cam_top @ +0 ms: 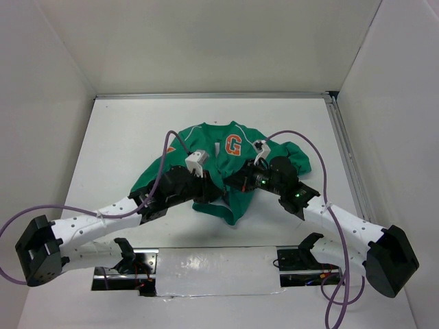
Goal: Zip up the jacket
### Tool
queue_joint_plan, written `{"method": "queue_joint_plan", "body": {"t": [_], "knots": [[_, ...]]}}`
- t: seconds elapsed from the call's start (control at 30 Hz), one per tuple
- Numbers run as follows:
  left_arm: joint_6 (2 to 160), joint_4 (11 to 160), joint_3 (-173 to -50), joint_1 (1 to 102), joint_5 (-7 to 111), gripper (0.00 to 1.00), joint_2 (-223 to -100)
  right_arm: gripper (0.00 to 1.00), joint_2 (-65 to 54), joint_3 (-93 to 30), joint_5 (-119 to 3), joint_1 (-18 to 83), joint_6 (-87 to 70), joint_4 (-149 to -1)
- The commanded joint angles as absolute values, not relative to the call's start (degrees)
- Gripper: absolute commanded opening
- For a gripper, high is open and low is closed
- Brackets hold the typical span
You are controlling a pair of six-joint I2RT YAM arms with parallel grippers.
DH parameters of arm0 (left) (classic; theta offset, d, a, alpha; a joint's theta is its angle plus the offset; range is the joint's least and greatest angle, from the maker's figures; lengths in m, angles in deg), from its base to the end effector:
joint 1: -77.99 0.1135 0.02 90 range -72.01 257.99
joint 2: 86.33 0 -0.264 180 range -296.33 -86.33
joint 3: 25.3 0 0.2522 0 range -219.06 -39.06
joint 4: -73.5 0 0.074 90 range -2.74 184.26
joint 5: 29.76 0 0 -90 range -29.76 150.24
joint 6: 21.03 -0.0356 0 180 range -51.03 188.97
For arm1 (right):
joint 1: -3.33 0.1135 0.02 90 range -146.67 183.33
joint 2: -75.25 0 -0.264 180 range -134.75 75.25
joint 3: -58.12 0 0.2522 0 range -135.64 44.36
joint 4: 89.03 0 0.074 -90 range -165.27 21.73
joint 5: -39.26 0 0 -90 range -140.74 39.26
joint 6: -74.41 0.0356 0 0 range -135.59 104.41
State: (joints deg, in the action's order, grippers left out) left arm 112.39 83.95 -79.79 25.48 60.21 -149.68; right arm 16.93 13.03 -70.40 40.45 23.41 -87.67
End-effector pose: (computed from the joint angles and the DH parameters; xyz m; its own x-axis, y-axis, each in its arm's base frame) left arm 0.1547 -0.2017 0.2744 -0.6918 -0.2275 -0.6854 0.4382 0.6221 -0.6488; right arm 0.1769 0.1489 0.2534 -0.6771 0.2308 -0.6988 -0.5170 0.5265 0.6749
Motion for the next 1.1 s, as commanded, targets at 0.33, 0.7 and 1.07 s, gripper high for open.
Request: {"method": "queue_joint_plan", "body": {"t": [0.33,0.7,1.07], "knots": [[113.97,91.74,-82.21,25.61,56.03,0.0,-156.73,0.0,20.41,10.17,-69.81,34.72,28.88,-92.23],[111.95,89.98,-84.75,26.05,58.57,0.0,-154.89,0.14,22.17,9.73,-68.93,36.99,17.72,-78.87],[115.81,94.29,-90.03,34.65,50.42,0.0,-156.21,0.74,25.75,5.87,-55.05,45.94,7.1,-63.51]]}}
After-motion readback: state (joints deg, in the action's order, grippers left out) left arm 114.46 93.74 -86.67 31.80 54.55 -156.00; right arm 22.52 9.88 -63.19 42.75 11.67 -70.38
